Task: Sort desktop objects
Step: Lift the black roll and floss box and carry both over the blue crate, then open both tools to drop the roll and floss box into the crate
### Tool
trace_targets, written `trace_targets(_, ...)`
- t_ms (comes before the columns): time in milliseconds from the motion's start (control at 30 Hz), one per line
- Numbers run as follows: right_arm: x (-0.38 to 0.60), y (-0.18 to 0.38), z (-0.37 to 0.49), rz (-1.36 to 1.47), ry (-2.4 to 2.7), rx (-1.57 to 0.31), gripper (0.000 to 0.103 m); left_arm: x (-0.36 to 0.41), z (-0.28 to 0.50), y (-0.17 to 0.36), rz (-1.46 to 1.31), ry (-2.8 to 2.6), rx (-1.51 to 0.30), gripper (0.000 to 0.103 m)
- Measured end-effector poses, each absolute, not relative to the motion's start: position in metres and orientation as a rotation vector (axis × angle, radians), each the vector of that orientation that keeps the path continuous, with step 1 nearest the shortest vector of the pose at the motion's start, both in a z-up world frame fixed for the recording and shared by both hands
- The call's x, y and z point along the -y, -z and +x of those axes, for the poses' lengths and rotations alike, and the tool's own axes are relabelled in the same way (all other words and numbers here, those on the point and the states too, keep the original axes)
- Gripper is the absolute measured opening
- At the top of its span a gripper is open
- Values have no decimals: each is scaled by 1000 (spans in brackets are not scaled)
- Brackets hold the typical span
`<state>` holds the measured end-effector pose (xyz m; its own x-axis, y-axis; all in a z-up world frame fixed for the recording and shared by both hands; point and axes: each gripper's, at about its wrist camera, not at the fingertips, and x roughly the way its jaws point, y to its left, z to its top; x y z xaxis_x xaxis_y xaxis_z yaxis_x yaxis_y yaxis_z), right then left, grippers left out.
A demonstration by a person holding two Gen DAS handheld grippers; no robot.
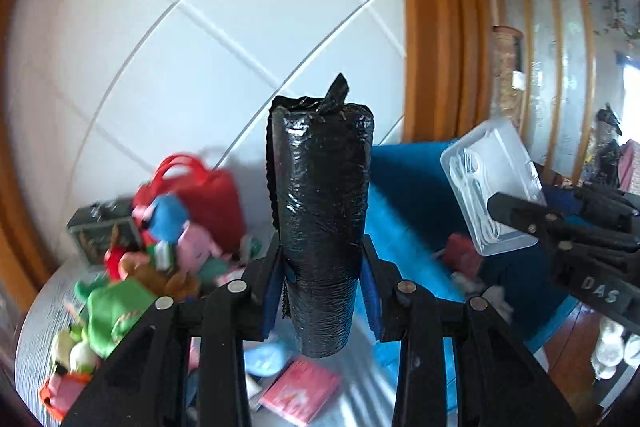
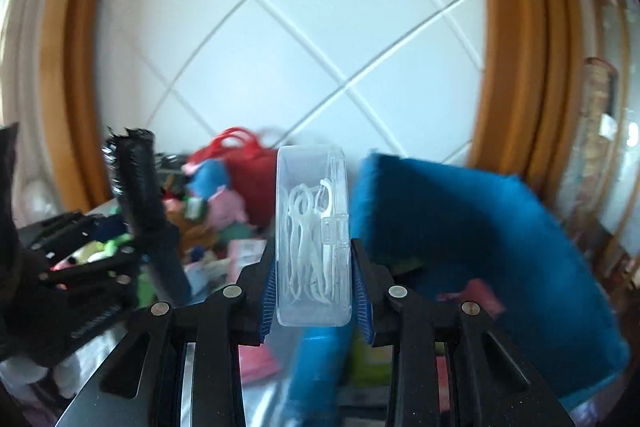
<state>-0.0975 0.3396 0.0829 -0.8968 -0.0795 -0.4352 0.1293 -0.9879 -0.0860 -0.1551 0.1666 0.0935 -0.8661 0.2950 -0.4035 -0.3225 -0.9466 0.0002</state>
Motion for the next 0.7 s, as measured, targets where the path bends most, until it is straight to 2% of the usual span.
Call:
trace_targets(167,-414,-89,-118,783,3051,-209,32,-252,-172,-122,-535,-2675,-151,34)
trace_targets(333,-477,-74,-145,970,3066,-252,32,-334,-195,-118,-620,-2583,-202,34)
trace_targets(500,-522,-49,-175,1223,2979,-265,32,-401,-239,-78,-924,-2445,-239,34)
trace_targets(700,-562,5,-218,1608,2738,-174,32,-443,-280,-16,-1252,-2312,-311,34)
